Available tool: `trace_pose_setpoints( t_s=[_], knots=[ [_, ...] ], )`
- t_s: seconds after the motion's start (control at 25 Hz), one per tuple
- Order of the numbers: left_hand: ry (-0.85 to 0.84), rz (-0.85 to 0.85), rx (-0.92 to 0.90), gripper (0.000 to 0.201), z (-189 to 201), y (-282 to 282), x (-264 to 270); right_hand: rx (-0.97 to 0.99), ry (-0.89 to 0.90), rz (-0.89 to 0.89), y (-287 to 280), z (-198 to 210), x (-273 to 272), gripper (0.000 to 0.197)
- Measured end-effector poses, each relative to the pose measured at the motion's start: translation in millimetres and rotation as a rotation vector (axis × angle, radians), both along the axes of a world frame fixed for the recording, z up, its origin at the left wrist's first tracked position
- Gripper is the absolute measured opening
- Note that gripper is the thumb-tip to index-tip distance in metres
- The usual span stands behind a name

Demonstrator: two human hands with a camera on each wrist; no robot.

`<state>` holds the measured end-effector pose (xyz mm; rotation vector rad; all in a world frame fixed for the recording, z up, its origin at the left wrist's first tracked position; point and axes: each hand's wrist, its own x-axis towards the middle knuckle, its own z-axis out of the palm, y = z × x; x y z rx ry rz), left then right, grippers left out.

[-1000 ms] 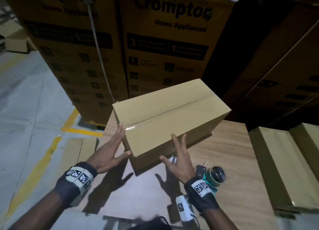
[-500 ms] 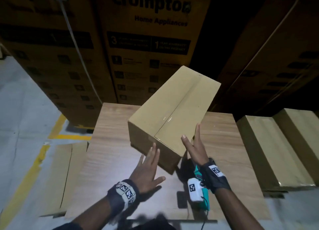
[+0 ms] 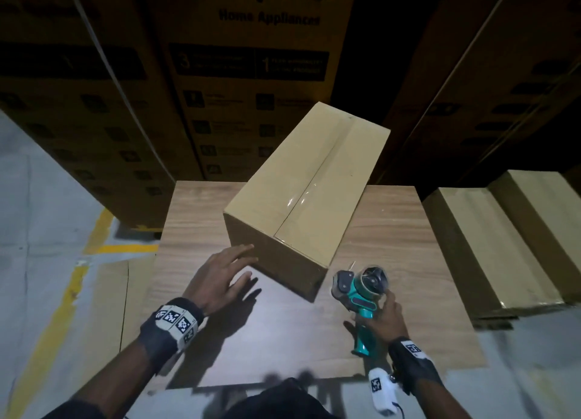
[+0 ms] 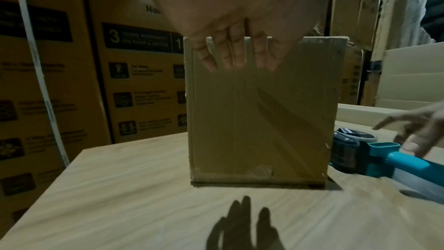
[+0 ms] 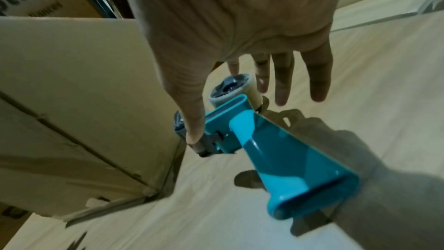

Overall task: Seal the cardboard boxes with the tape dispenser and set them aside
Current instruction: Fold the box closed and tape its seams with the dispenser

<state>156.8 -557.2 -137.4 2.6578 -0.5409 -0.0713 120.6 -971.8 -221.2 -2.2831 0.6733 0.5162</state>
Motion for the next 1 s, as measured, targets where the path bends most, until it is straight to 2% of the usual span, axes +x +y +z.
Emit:
trace_pose_setpoints(
  t_s=[0.12, 0.24, 0.36, 0.44, 0.48, 0.52, 0.56, 0.6, 0.64, 0.68, 0.76, 0.8, 0.84, 0.92, 1.0],
  knots=[
    [-0.084, 0.054, -0.065, 0.041, 12.1, -1.7, 8.0, 0.041, 0.037, -0.018, 11.3, -17.0, -1.5, 0.087],
    [-0.117, 0.069, -0.143, 0.037, 20.9, -9.9, 11.2, 0.053, -0.014, -0.146, 17.9, -23.4, -1.6, 0.088],
    [-0.14, 0.059, -0.218, 0.03, 26.6, -15.3, 7.9, 0.221, -0.05, -0.415, 9.1, -20.6, -1.3, 0.088],
    [-0.045, 0.101, -0.382, 0.016, 40.5, -18.1, 5.9, 0.468, 0.03, -0.579, -3.6, -11.7, -2.9, 0.089],
    [0.031, 0.118, -0.463, 0.015, 48.8, -19.4, 6.0, 0.63, 0.056, -0.652, -6.9, -0.9, -7.3, 0.079],
    [0.097, 0.122, -0.516, 0.017, 56.9, -20.2, 7.0, 0.722, 0.063, -0.711, -9.6, 12.9, -11.1, 0.059],
    [0.132, 0.113, -0.526, 0.018, 63.6, -19.7, 8.9, 0.849, 0.071, -0.74, -12.6, 25.8, -15.8, 0.037],
    [0.149, 0.096, -0.516, 0.02, 69.2, -18.9, 11.1, 0.955, 0.06, -0.761, -14.5, 39.2, -20.2, 0.025],
    [0.154, 0.078, -0.507, 0.021, 74.1, -19.0, 13.5, 1.025, 0.045, -0.753, -14.6, 55.3, -23.0, 0.023],
    [0.159, 0.065, -0.506, 0.021, 78.1, -19.2, 15.4, 1.111, -0.003, -0.739, -15.6, 64.4, -25.7, 0.033],
    [0.181, 0.054, -0.535, 0.02, 84.3, -22.5, 17.6, 1.292, -0.111, -0.707, -15.5, 84.4, -28.2, 0.072],
    [0.195, 0.045, -0.554, 0.02, 87.6, -25.7, 17.0, 1.38, -0.152, -0.709, -12.7, 95.2, -29.8, 0.081],
    [0.205, 0.026, -0.567, 0.019, 91.0, -30.4, 16.9, 1.456, -0.191, -0.712, -7.8, 105.5, -30.7, 0.079],
    [0.231, -0.02, -0.6, 0.019, 99.4, -40.5, 16.6, 1.53, -0.291, -0.645, 6.1, 129.5, -31.0, 0.056],
    [0.359, -0.026, -0.716, 0.023, 110.8, -51.3, 17.7, 1.325, -0.443, -0.439, 24.7, 150.4, -33.2, 0.04]
  ],
)
